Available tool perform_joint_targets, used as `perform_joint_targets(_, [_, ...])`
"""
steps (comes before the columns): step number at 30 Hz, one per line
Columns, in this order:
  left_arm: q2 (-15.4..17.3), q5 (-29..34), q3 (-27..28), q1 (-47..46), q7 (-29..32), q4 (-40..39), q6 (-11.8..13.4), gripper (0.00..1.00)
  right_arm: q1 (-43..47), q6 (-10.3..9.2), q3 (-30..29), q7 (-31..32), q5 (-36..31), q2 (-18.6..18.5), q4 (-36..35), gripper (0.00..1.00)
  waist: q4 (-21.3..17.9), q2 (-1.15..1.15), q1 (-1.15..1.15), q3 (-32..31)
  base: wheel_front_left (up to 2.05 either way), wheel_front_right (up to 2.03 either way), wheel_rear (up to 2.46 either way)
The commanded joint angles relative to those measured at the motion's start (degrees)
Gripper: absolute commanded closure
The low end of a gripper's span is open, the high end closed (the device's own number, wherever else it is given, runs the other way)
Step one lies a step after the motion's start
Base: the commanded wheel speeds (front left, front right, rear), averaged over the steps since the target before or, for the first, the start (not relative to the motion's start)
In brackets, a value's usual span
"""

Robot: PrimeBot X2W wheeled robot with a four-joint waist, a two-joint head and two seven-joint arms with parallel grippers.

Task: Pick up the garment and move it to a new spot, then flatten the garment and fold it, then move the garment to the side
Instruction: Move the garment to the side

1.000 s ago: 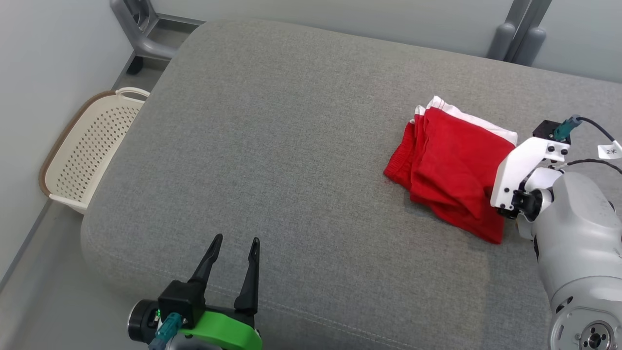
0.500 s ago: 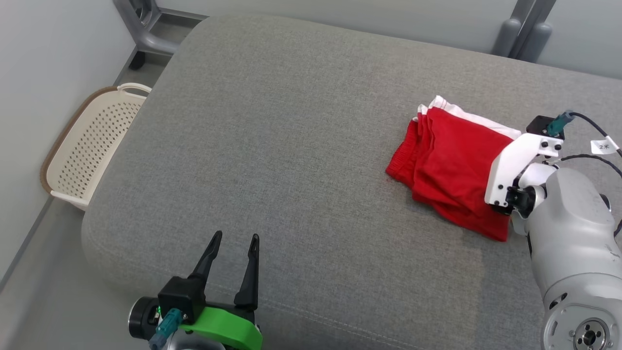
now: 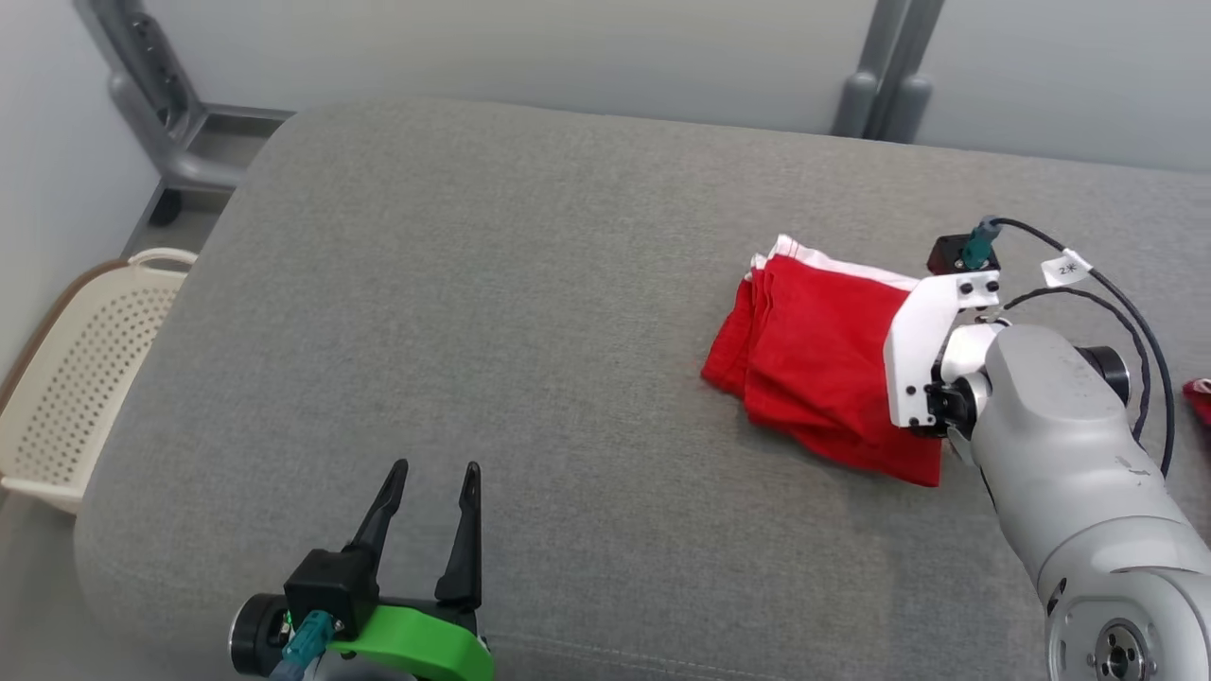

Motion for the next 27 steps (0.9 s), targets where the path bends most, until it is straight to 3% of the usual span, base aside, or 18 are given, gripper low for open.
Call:
perform_joint_targets(1, [0.1,-0.3,0.5,0.8,-0.2,-0.3,0.4,0.00,0.7,-0.04,1.3,0.0,0.7,-0.5,0.4,1.00,-4.3,0.00,0.00,-2.8,0.00,0.00,0.00])
perform_joint_targets(13, [-0.8,0.4,2.0,2.2,-0.2,-0.9,-0.3,0.00,1.3,-0.04,20.0,0.3,7.6,-5.1,1.2,1.00,-13.0,0.00,0.00,-4.8,0.00,0.00,0.00])
perform_joint_targets(27, [-1.5,1.5,2.8,1.8,-0.2,-0.5,-1.3,0.00,-0.9,-0.04,36.6,-2.7,16.9,-12.4,-0.5,1.00,-16.6,0.00,0.00,-4.3,0.00,0.00,0.00])
